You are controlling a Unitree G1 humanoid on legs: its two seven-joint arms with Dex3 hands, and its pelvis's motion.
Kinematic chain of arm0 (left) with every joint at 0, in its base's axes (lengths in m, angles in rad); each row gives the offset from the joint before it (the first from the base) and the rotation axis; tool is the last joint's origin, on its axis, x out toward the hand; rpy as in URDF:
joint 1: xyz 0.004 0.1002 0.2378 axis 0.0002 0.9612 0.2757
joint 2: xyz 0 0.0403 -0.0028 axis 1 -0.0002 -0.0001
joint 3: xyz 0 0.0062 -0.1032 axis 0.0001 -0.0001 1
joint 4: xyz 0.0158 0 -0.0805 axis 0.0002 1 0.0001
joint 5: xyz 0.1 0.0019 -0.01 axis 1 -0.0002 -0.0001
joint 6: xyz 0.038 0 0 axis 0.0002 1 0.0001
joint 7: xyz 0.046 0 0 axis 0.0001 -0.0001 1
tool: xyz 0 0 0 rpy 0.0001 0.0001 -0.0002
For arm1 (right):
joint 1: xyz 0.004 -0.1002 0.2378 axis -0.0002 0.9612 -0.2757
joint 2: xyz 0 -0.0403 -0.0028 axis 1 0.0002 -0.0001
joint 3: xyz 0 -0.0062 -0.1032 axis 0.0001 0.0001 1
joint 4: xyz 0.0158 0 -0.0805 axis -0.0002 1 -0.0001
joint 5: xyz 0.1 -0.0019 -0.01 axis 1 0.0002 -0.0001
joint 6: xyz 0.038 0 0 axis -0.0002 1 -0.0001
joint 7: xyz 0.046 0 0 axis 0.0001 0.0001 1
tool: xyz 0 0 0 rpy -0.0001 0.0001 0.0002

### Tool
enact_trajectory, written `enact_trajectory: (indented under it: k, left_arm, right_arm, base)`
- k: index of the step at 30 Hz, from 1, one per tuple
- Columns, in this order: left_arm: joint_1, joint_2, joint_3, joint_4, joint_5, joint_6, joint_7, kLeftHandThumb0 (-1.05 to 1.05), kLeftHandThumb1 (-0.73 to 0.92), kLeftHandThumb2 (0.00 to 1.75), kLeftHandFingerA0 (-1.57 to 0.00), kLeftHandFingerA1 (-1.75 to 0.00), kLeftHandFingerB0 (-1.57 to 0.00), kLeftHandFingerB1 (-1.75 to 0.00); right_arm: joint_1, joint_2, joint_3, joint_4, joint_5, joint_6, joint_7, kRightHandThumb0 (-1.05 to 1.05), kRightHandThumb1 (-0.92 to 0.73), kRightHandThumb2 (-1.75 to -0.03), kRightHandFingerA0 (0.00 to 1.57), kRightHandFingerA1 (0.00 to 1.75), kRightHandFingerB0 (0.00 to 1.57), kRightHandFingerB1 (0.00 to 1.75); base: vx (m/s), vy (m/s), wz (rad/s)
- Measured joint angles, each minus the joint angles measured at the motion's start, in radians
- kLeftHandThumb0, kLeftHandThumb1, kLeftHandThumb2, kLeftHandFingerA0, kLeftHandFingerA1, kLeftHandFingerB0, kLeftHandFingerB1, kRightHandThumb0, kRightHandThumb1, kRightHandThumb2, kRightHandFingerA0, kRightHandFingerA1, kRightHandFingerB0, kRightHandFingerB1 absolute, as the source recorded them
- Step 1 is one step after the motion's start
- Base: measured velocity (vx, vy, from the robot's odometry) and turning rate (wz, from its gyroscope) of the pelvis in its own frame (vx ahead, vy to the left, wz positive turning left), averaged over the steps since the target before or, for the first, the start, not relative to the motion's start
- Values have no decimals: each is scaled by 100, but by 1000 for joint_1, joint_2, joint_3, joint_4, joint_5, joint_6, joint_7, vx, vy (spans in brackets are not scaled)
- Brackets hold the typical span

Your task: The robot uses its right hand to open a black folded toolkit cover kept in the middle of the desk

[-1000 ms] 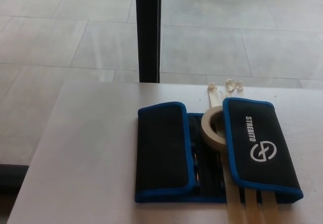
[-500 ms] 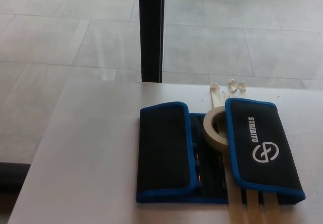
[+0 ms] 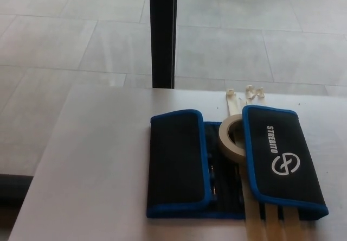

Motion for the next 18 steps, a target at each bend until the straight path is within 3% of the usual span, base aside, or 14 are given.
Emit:
enact_trajectory:
  k: [2,3,6,11,18]
  left_arm:
    - [0,0,0,0,0,0,0,-105,35,124,-45,-133,-45,-138]
    - [0,0,0,0,0,0,0,-105,36,123,-42,-132,-49,-139]
    - [0,0,0,0,0,0,0,-105,35,123,-47,-135,-31,-130]
    - [-2,0,-1,0,-1,0,-1,-105,38,124,-44,-130,-45,-136]
    - [-3,0,-3,0,0,0,-2,-105,39,122,-44,-128,-38,-128]
  right_arm:
    - [15,-7,60,-4,-27,-10,14,-60,-66,-60,32,50,36,34]
    - [21,-13,90,-4,-41,-16,23,-60,-64,-60,34,50,37,34]
    - [25,-36,161,-4,-77,-32,47,-56,-63,-58,31,48,36,35]
    - [25,-98,279,20,-145,-82,97,-51,-63,-59,29,50,36,37]
    - [22,-159,384,47,-233,-120,124,-55,-67,-60,40,53,43,36]
  base:
    - [0,0,0]
    - [0,0,0]
    - [0,0,0]
    - [0,0,0]
    - [0,0,0]
